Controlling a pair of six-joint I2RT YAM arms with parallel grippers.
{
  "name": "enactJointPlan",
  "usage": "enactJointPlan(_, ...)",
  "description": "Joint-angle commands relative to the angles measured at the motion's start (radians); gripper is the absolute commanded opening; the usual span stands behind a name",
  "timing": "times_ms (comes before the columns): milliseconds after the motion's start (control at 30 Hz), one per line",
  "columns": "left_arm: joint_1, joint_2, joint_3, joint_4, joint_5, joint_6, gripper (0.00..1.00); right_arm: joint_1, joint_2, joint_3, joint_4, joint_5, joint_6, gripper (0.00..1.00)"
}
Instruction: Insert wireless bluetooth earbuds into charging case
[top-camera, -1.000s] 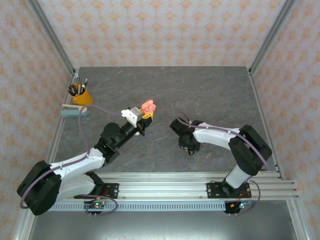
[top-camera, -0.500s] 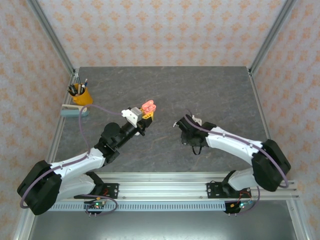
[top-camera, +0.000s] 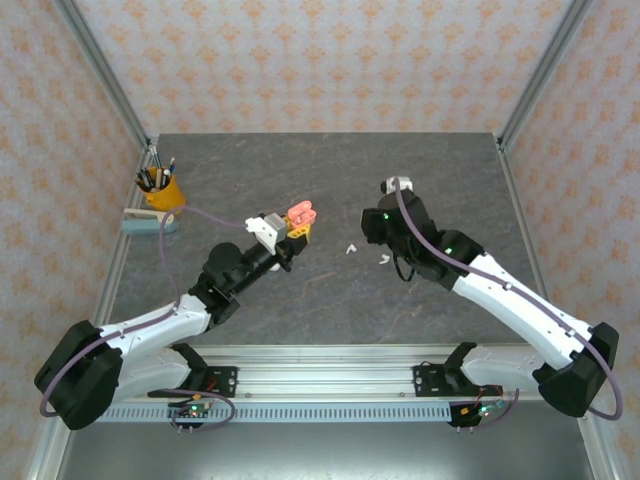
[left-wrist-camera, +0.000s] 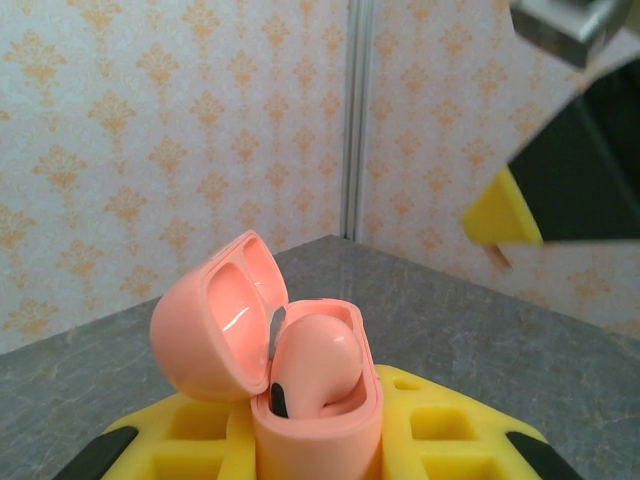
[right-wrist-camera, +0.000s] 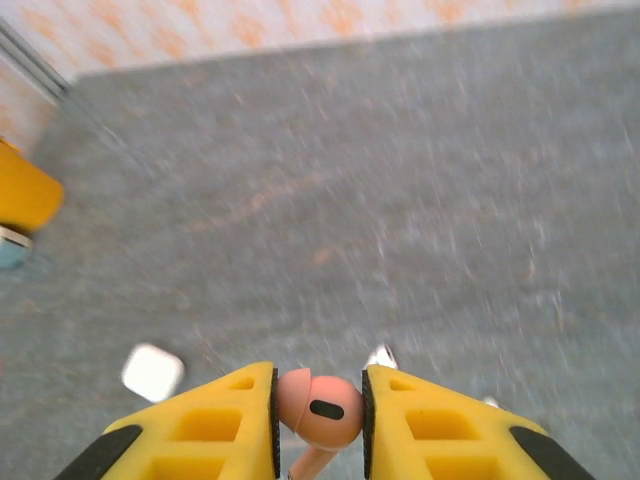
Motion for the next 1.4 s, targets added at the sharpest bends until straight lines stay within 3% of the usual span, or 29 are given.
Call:
enactJointPlan(0,0.008,0.023,0.046,0.026,0.041,-0.019,0.00,-0.005,0.003,0.076,0.058,-0.020,-0.152,0.26)
enactJointPlan(267,0.002,0.094,0.112,0.037,0.080,-0.035,0.00,-0.009,0.064,0.163,0.139,-0.184,-0.286,0.25)
enactJointPlan(533,-0.005,0.138,0.153,0.057,0.093,-0.051,0.00,-0.009,0.117,0.192,0.177,-0.267,-0.302,0.25)
enactJointPlan(1367,-0.009,0.159,0.177,0.076,0.092,-0.055,0.00,-0.009,0.185,0.171,0.218,-0.286,-0.279,0.24)
